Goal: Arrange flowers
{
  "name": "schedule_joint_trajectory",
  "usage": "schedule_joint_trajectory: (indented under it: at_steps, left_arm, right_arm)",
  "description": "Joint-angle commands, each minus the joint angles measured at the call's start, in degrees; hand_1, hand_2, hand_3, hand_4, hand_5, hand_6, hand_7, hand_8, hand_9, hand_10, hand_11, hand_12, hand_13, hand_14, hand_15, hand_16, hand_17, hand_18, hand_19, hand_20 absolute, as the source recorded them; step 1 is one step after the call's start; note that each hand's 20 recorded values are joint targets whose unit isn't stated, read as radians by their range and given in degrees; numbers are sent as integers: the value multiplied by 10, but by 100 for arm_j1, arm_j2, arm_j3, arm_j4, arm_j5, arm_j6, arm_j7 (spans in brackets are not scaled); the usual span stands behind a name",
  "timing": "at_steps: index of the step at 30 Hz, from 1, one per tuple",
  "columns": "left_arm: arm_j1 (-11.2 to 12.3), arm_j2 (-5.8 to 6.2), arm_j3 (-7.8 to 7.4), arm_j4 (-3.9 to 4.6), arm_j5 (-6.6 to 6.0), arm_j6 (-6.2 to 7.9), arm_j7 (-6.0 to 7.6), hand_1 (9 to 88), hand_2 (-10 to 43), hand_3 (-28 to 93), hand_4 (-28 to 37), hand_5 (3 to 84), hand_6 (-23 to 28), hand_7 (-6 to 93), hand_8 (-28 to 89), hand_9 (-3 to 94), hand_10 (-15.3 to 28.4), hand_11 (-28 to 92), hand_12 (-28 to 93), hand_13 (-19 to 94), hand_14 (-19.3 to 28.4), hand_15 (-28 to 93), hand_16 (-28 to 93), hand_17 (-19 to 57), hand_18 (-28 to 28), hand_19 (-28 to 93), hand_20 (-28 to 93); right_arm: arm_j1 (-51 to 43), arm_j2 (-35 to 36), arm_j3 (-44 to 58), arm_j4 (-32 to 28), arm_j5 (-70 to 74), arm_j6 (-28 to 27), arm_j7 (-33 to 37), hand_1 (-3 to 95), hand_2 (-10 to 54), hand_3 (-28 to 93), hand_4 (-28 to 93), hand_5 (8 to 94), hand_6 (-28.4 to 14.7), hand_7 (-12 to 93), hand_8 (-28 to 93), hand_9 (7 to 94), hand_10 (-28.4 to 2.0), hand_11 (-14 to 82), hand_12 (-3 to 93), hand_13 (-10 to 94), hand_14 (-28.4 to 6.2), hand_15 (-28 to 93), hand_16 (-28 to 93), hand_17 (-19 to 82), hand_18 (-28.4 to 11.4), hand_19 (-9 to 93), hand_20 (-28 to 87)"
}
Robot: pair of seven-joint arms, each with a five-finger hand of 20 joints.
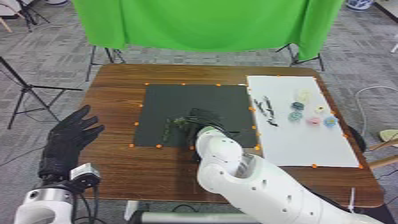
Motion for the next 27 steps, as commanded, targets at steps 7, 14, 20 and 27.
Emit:
schedule_joint_trajectory:
  at_steps: [7,14,20,27]
  left_arm:
    - [209,-27,-28,-76,25,36,-68,250,65,832,-191,347,84,140,-102,318,185,259,89,255,256,487,-93,-78,239,658,-84]
    - [516,-56,-160,-208,-10,143,14,251,66,830,-188,345,84,140,-102,312,185,260,81,253,254,488,-96,-77,236,654,-76]
    - [529,19,-49,-186,-46,234,132,253,73,817,-183,343,86,137,-101,309,185,261,77,251,254,487,-98,-77,236,651,-70]
    - [506,110,66,-197,-18,184,126,252,73,816,-180,342,87,138,-100,308,184,264,77,252,253,490,-97,-77,237,650,-64]
  right_arm:
    - [-51,23,9,-222,-400,-199,14,384,-95,819,-263,840,-54,265,101,827,-167,538,227,787,-122,803,187,436,-284,932,548]
    - [-273,308,651,-1495,-846,-342,-325,349,-95,822,-246,792,-64,310,-6,773,-192,564,227,751,-138,819,178,411,-284,932,530]
    - [-57,884,1007,-1807,-556,-28,-257,327,-88,823,-231,745,-80,319,-121,713,-219,563,223,697,-161,825,165,375,-284,932,479]
    - [-143,1526,1305,-1326,-131,337,88,312,-92,839,-238,620,-118,299,-141,559,-280,551,189,554,-218,825,92,299,-284,932,361]
